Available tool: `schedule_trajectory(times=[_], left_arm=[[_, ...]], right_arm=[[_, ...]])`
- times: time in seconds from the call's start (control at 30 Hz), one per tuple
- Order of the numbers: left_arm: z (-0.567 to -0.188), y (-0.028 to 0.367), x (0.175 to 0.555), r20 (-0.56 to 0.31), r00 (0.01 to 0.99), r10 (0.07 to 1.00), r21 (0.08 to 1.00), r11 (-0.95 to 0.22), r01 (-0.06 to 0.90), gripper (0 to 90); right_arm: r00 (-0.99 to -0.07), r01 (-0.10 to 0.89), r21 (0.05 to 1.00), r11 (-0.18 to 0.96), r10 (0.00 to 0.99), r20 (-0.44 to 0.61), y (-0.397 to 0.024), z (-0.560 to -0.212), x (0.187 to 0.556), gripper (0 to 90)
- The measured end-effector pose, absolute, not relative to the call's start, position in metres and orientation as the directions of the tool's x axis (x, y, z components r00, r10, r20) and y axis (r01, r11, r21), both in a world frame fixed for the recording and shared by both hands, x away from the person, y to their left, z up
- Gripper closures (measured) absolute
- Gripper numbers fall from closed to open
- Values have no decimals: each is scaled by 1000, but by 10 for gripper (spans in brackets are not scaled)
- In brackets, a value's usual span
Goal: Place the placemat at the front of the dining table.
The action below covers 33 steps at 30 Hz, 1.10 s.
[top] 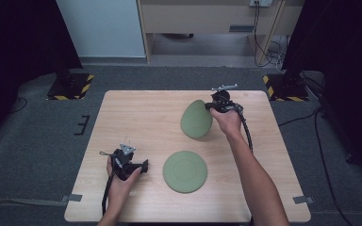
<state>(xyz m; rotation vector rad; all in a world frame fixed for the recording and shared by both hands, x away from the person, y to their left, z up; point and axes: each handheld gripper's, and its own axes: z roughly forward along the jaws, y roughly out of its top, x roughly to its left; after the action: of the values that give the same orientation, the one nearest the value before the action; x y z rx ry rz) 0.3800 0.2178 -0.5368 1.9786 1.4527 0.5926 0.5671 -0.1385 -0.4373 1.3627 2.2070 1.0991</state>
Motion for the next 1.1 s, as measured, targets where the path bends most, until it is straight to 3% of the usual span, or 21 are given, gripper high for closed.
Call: schedule_trajectory(times=[1.1], left_arm=[[-537,218,380,3,298,955,699,-215,682,0]], right_arm=[[-425,654,717,243,901,83,-160,-465,569,840]])
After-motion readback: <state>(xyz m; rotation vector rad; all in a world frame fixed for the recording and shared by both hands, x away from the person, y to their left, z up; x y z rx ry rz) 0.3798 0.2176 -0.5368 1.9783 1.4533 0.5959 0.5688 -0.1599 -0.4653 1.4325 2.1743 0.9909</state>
